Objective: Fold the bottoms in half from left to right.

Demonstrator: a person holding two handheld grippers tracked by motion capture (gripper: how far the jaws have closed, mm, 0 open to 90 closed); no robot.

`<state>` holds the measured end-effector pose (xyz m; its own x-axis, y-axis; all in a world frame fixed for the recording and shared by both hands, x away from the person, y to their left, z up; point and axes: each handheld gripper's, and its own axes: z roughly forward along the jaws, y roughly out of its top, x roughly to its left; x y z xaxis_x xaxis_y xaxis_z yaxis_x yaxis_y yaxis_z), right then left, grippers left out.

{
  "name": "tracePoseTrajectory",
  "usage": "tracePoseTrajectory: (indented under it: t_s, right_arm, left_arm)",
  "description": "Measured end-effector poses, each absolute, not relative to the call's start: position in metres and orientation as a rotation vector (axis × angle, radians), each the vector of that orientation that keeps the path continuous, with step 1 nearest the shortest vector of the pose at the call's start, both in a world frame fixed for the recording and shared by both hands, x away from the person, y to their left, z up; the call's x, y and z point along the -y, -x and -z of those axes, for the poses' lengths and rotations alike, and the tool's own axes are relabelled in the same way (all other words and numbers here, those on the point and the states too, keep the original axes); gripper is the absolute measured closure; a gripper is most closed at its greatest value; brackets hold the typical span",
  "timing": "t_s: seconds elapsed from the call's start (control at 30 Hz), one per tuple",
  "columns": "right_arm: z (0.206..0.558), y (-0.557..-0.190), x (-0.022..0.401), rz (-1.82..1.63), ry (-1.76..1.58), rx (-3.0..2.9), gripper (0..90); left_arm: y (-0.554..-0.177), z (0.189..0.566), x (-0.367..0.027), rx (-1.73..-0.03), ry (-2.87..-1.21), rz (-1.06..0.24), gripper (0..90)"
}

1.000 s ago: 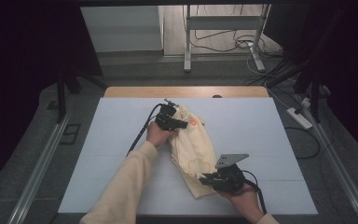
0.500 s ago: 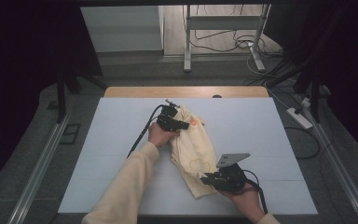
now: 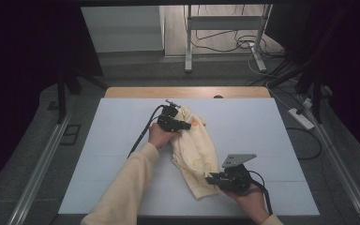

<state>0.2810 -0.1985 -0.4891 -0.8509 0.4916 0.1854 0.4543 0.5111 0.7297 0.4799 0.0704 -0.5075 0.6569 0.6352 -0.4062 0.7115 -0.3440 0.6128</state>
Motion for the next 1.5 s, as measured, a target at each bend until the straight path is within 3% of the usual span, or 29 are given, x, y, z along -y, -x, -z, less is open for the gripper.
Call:
tracePoseTrajectory:
  t_s: [0.17, 0.27, 0.33, 0.53, 1.1, 1.5]
  right_arm:
    - [0.489, -0.283, 0.207, -1.265, -0.895, -2.666, 75.9]
    - [0.489, -0.286, 0.215, -1.253, -0.962, -2.632, 57.4]
    - [0.489, -0.288, 0.220, -1.262, -1.014, -2.616, 45.4]
    - [0.477, -0.287, 0.224, -1.305, -1.005, -2.554, 34.4]
    - [0.443, -0.293, 0.200, -1.360, -0.891, -2.492, 31.9]
    - [0.450, -0.307, 0.160, -1.288, -0.834, -2.547, 32.6]
  left_arm:
    - [-0.475, 0.499, -0.073, -1.037, -2.024, 0.091, 49.4]
    - [-0.472, 0.491, -0.076, -1.036, -2.000, 0.056, 37.6]
    - [-0.468, 0.486, -0.079, -1.037, -1.994, 0.035, 34.1]
    - [-0.452, 0.479, -0.093, -1.034, -1.982, -0.011, 31.6]
    - [-0.417, 0.481, -0.118, -0.996, -1.996, -0.035, 29.8]
    - [-0.408, 0.484, -0.129, -0.999, -2.000, -0.055, 29.2]
